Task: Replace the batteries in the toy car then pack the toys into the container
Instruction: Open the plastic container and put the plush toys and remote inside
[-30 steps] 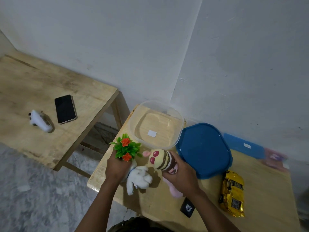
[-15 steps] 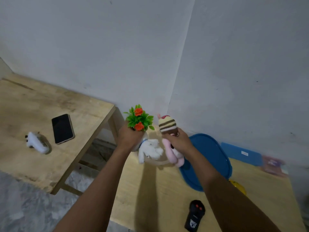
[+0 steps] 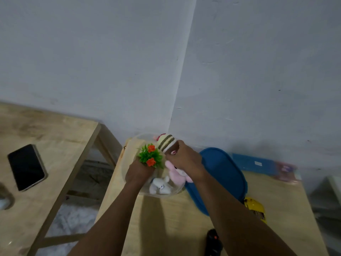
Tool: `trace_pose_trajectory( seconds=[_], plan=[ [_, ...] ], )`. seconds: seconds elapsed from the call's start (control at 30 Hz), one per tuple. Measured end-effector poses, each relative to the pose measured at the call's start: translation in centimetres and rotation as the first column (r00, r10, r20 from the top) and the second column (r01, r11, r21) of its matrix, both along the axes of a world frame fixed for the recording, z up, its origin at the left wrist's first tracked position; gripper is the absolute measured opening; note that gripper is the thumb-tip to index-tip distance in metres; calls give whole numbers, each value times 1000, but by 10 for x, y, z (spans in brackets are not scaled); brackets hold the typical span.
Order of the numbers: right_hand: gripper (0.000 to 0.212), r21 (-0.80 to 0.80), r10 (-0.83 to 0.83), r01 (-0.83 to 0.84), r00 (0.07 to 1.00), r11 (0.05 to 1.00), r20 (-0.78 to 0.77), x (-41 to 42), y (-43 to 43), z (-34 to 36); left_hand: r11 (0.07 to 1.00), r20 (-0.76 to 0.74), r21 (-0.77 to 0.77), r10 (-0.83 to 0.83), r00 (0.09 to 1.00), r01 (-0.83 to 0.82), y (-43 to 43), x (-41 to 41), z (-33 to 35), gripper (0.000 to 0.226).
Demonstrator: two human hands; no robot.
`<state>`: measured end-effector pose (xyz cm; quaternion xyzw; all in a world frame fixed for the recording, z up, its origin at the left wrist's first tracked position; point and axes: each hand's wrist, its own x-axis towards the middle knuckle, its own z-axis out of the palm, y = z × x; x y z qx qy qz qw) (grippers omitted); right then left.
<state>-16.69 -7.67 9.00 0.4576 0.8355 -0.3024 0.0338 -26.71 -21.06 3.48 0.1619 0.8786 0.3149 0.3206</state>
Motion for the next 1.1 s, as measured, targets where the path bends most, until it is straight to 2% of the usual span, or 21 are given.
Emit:
trace_pose_trajectory(
  seconds=[0.07, 0.17, 0.23, 0.3, 0.37, 0.43, 0.5, 0.57, 0.67, 0.73, 0.8, 0.9, 1.03, 1.1],
  plan=[
    [55, 42, 29, -30, 1000, 999, 7, -7, 0, -3, 998, 17, 1, -63, 998, 63, -2, -2, -2, 56],
    [50, 146, 51, -53, 999, 988, 14, -20, 1, -10, 990, 14, -27, -139, 990, 140, -5, -8, -3, 63],
    [48, 200, 56, -67, 997, 977, 60, -29, 1, -14, 981, -25, -38, -192, 981, 191, -8, -10, 3, 55],
    [44, 258, 64, -87, 993, 962, 98, -34, -1, -19, 994, -170, 61, -77, 982, 89, -14, -13, 11, 43],
    [41, 277, 87, -121, 988, 953, 130, -37, -4, -26, 979, -346, 197, 128, 929, -61, -22, -17, 16, 39],
    [42, 215, 163, -201, 970, 956, 181, -35, -6, -35, 973, -410, 203, 190, 892, -114, -30, -24, 11, 41],
    [43, 47, 276, -292, 937, 955, 212, -29, -9, -41, 976, -294, 155, 192, 936, -151, -35, -31, 1, 42],
    [50, -107, 318, -304, 934, 947, 161, -23, -12, -46, 974, -186, 138, 204, 961, -180, -36, -33, -4, 34],
    [40, -96, 323, -314, 941, 944, 99, -17, -16, -50, 967, -144, 169, 218, 965, -193, -36, -32, -7, 31],
    [31, -149, 327, -318, 944, 936, 35, -14, -18, -47, 963, -146, 183, 227, 963, -199, -36, -32, -9, 31],
    [29, -143, 272, -277, 961, 950, -53, -6, -21, -37, 958, -153, 202, 238, 959, -205, -35, -32, -11, 31],
    [28, -5, 76, -79, 972, 997, -220, 13, -24, -21, 955, -155, 219, 236, 959, -199, -34, -29, -10, 31],
    [26, 79, -181, 239, 880, 968, -440, 57, -32, -14, 959, -140, 216, 216, 966, -183, -34, -32, -14, 36],
    [22, 174, -205, 331, 840, 928, -503, 83, -36, -20, 963, -125, 207, 203, 971, -174, -32, -34, -17, 38]
  ],
)
